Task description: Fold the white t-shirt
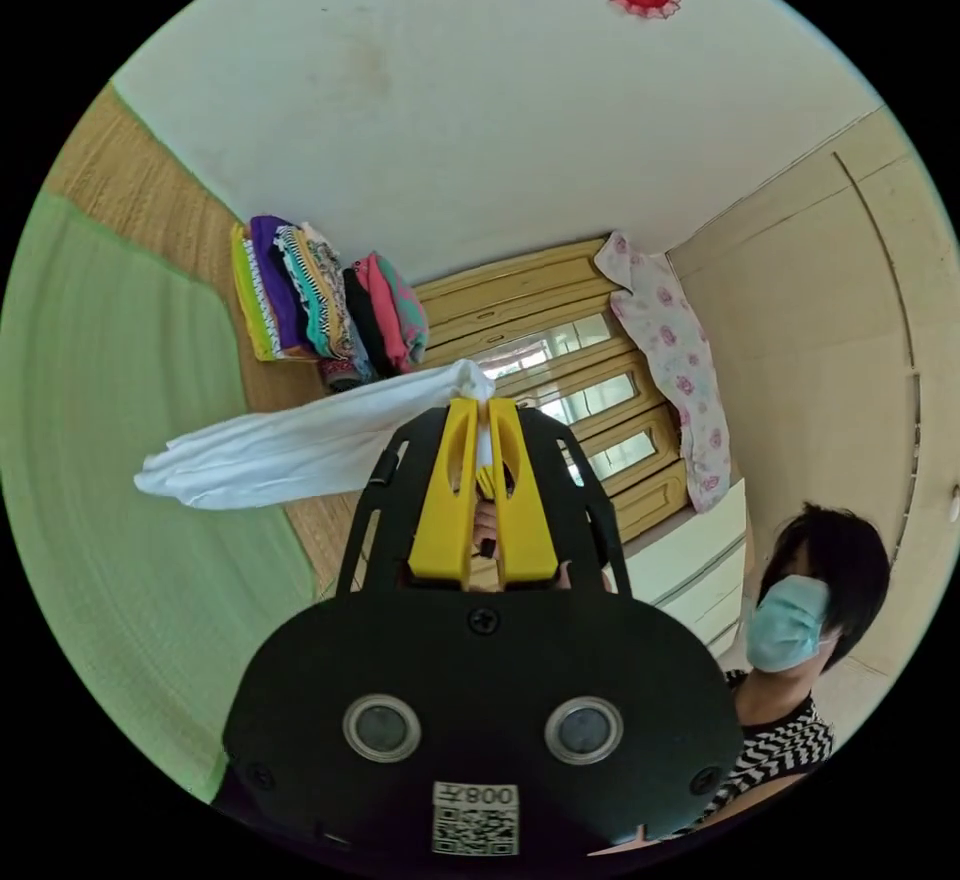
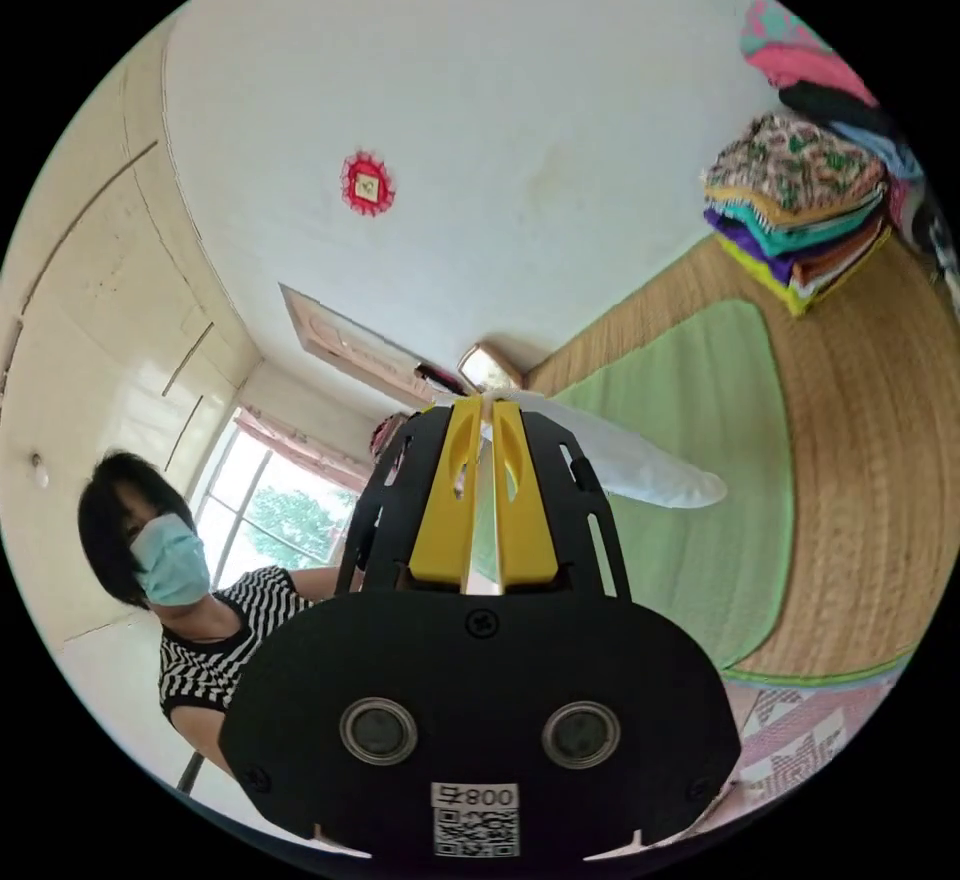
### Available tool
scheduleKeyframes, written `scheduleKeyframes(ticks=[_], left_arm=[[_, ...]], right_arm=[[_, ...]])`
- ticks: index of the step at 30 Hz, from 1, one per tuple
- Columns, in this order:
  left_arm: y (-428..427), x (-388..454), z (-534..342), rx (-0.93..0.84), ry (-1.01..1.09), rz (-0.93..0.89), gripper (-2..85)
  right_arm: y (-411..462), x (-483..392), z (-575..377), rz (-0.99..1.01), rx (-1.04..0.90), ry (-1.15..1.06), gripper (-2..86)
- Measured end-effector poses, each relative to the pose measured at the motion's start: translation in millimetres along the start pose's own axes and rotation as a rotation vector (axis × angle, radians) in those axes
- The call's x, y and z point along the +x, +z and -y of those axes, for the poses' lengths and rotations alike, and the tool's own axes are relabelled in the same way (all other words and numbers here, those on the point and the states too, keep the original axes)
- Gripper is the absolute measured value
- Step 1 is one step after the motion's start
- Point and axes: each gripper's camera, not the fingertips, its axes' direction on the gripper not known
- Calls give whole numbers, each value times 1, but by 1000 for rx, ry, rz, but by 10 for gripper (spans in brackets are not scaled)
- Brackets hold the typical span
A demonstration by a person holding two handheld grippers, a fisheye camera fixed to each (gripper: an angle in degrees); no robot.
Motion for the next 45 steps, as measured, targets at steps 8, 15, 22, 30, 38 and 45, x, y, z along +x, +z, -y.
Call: scheduleKeyframes(ticks=[8, 15, 22, 30, 38, 45], left_arm=[[183, -61, 42, -187, -17, 41, 20], [312, -202, -28, -459, -433, 217, 20], [377, -218, -39, -543, -420, 215, 19], [444, -227, -42, -573, -456, 217, 21], [476, -229, -34, -638, -426, 199, 25], [474, -203, -24, -618, -292, 253, 9]], right_arm=[[-111, 3, 55, -338, 37, -1, 16], [-162, 146, -5, -576, -69, 477, 15], [-198, 173, -21, -575, -30, 559, 15], [-220, 174, -14, -648, -15, 607, 14], [-237, 162, -30, -672, 148, 637, 9], [-192, 96, -48, -731, 216, 405, 1]])
